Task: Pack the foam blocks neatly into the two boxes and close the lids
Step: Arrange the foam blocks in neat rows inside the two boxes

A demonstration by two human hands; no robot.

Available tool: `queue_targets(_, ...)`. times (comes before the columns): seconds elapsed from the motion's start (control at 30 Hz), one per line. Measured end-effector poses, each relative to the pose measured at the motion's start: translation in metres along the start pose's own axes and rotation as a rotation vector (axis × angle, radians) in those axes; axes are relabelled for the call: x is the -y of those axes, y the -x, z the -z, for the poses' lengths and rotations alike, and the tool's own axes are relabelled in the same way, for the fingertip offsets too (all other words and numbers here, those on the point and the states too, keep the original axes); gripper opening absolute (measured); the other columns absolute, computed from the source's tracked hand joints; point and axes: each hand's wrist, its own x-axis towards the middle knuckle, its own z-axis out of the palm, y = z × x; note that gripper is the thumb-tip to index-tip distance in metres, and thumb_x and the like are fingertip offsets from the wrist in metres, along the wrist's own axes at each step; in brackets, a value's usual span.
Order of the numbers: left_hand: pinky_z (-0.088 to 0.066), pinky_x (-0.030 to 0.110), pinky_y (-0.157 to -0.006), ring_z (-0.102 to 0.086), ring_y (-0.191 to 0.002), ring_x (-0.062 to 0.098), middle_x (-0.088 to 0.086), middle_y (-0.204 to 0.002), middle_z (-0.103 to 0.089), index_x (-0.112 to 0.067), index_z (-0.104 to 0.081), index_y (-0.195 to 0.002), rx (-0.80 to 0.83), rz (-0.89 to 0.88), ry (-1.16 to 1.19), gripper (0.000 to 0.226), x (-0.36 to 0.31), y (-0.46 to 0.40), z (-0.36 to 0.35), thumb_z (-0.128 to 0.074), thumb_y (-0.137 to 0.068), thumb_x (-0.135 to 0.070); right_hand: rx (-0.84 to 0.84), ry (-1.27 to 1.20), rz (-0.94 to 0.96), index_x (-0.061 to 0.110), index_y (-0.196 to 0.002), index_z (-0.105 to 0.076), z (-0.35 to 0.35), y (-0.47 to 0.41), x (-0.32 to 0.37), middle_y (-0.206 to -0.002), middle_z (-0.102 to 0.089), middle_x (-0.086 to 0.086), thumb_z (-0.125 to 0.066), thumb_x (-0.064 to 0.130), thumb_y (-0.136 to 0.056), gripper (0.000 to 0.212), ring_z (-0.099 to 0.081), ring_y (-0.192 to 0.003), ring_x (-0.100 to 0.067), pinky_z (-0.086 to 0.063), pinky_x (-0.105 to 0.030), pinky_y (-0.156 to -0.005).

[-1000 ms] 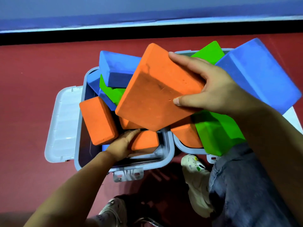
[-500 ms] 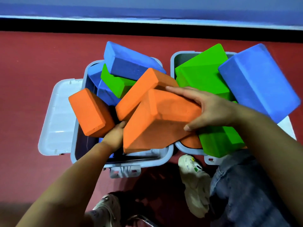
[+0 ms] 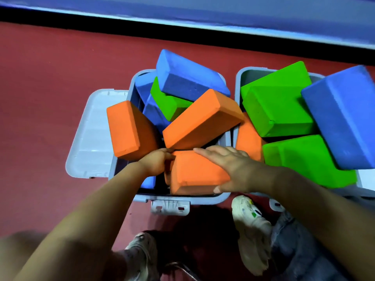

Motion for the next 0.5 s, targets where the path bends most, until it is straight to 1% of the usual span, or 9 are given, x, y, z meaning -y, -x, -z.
queue_targets(0.07,-0.043,0.024,-0.095,-0.053,-0.117,0.019,0.012,-0.13,-0.058,-0.01,-0.059,-0.127,0.112,0.12,0.281,0.04,-0.003,0.0,0.004,-0.047,-0.093,0.005,0.029,0.022,-0.01,0.036,-0.15,-0.008,0.006,0.0,0.009,-0.155,-0.013,0.009,-0.068,0.04,-0.081,0.091,-0.013,-0.144,-0.019,-0.011,-0.045,-0.115)
queue_targets(0.1,-0.046,0.03,-0.096,-0.053,-0.112,0.019,0.011,-0.129,-0.058,-0.013,-0.06,-0.125,0.151,0.152,0.422,0.033,-0.008,0.002,0.008,-0.047,-0.097,-0.003,0.062,0.049,-0.016,0.039,-0.149,-0.002,0.01,0.0,0.015,-0.155,-0.01,0.01,-0.068,0.04,-0.081,0.095,-0.011,-0.143,-0.017,-0.012,-0.045,-0.114)
queue_targets(0.17,-0.046,0.049,-0.096,-0.053,-0.113,0.022,0.006,-0.128,-0.057,-0.022,-0.057,-0.121,0.197,0.228,0.658,0.028,-0.025,0.018,0.022,-0.041,-0.101,-0.034,0.072,0.116,-0.028,0.045,-0.146,0.008,0.017,0.0,0.03,-0.152,-0.008,0.011,-0.068,0.047,-0.078,0.102,-0.011,-0.14,-0.016,-0.016,-0.043,-0.109)
queue_targets(0.2,-0.046,0.053,-0.093,-0.054,-0.116,0.022,0.003,-0.129,-0.058,-0.026,-0.054,-0.123,0.257,0.263,0.71,0.038,-0.037,0.03,0.03,-0.035,-0.099,-0.049,0.076,0.128,-0.025,0.046,-0.145,0.01,0.019,0.0,0.036,-0.151,-0.008,0.011,-0.067,0.052,-0.076,0.104,-0.01,-0.139,-0.016,-0.016,-0.044,-0.108)
queue_targets(0.27,-0.049,0.053,-0.089,-0.054,-0.12,0.019,-0.002,-0.129,-0.06,-0.03,-0.051,-0.129,0.38,0.248,0.673,0.06,-0.056,0.056,0.04,-0.029,-0.089,-0.068,0.091,0.084,-0.034,0.045,-0.146,0.007,0.024,-0.002,0.046,-0.151,-0.01,0.01,-0.064,0.06,-0.076,0.101,-0.009,-0.14,-0.015,-0.013,-0.045,-0.109)
queue_targets(0.33,-0.049,0.053,-0.092,-0.054,-0.118,0.014,-0.007,-0.128,-0.06,-0.035,-0.05,-0.131,0.392,0.204,0.545,0.062,-0.071,0.085,0.043,-0.039,-0.081,-0.07,0.108,-0.057,-0.037,0.044,-0.147,-0.008,0.033,-0.005,0.047,-0.15,-0.019,0.009,-0.061,0.059,-0.079,0.087,-0.016,-0.139,-0.015,-0.015,-0.042,-0.113)
queue_targets(0.4,-0.053,0.049,-0.091,-0.058,-0.112,0.014,-0.007,-0.125,-0.058,-0.038,-0.046,-0.132,0.246,0.172,0.387,0.056,-0.079,0.111,0.039,-0.06,-0.08,-0.056,0.093,-0.335,-0.058,0.038,-0.144,-0.03,0.046,-0.009,0.041,-0.144,-0.037,0.005,-0.064,0.047,-0.084,0.07,-0.034,-0.134,-0.014,-0.026,-0.035,-0.113)
queue_targets(0.43,-0.055,0.046,-0.088,-0.059,-0.107,0.015,-0.005,-0.124,-0.057,-0.036,-0.044,-0.133,0.149,0.165,0.34,0.057,-0.08,0.119,0.035,-0.066,-0.082,-0.046,0.034,-0.473,-0.085,0.032,-0.141,-0.039,0.054,-0.011,0.037,-0.139,-0.047,0.001,-0.066,0.037,-0.085,0.062,-0.044,-0.129,-0.015,-0.033,-0.032,-0.11)
queue_targets(0.5,-0.056,0.037,-0.078,-0.06,-0.098,0.017,-0.003,-0.124,-0.055,-0.032,-0.041,-0.139,0.013,0.152,0.25,0.061,-0.08,0.125,0.027,-0.069,-0.085,-0.036,-0.206,-0.593,-0.185,0.024,-0.137,-0.046,0.07,-0.016,0.019,-0.127,-0.059,-0.007,-0.067,0.021,-0.086,0.055,-0.057,-0.116,-0.019,-0.043,-0.028,-0.1)
